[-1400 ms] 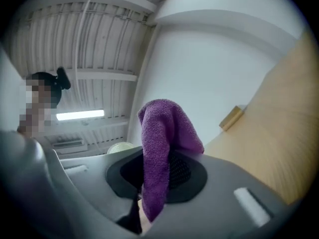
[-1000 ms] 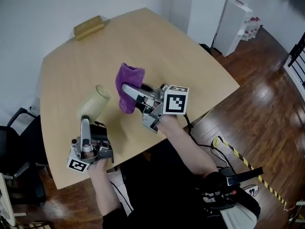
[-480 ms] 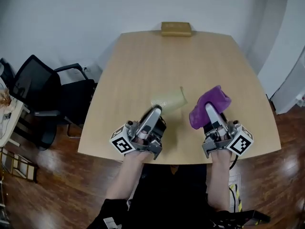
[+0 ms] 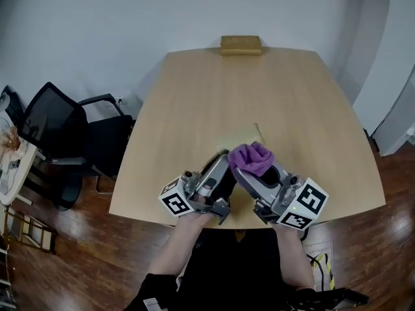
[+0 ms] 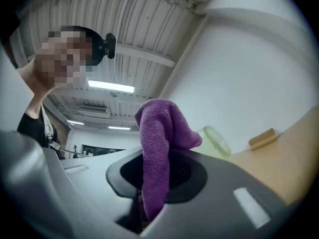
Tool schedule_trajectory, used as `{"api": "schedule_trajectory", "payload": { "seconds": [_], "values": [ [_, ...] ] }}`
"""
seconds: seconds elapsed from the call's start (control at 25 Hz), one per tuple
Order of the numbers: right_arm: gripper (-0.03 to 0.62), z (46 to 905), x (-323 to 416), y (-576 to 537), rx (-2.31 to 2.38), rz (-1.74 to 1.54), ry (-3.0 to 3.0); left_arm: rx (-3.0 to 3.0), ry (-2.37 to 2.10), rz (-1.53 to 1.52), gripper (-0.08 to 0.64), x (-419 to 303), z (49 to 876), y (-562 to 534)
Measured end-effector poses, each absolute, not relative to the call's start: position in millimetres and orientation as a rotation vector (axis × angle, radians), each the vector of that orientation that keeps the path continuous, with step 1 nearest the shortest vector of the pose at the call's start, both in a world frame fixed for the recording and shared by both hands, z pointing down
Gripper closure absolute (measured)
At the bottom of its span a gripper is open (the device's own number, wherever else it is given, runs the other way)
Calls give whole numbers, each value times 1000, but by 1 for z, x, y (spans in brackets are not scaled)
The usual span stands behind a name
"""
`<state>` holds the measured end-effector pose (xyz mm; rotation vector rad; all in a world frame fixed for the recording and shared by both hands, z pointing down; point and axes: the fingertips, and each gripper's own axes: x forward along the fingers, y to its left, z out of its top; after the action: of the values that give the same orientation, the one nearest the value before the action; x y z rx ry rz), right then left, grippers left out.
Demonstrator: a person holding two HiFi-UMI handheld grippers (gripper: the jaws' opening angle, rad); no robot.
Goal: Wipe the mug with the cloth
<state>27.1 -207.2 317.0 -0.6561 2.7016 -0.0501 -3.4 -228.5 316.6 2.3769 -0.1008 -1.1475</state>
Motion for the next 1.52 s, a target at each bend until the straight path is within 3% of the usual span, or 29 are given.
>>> {"api": "schedule_trajectory", "payload": {
  "seconds": [0.24,0.52,0.72,0.96,1.52],
  "values": [
    [538,332,76,-225,-677,-295,2583,2715,-325,-830,515,-3,312,-252],
    [538,339,143,-254,-758,-434,2352,3173,-685,201,514,14,346,-360],
    [538,356,142,-261,-708,-534,2319,3120,-518,876,514,43,385,-427],
    [538,369,145,-266,-741,-557,2332,2961,-233,1242,508,80,434,-459],
    [538,366,148,-262,-707,-551,2332,2991,-267,1482,463,112,428,-489]
  ]
}}
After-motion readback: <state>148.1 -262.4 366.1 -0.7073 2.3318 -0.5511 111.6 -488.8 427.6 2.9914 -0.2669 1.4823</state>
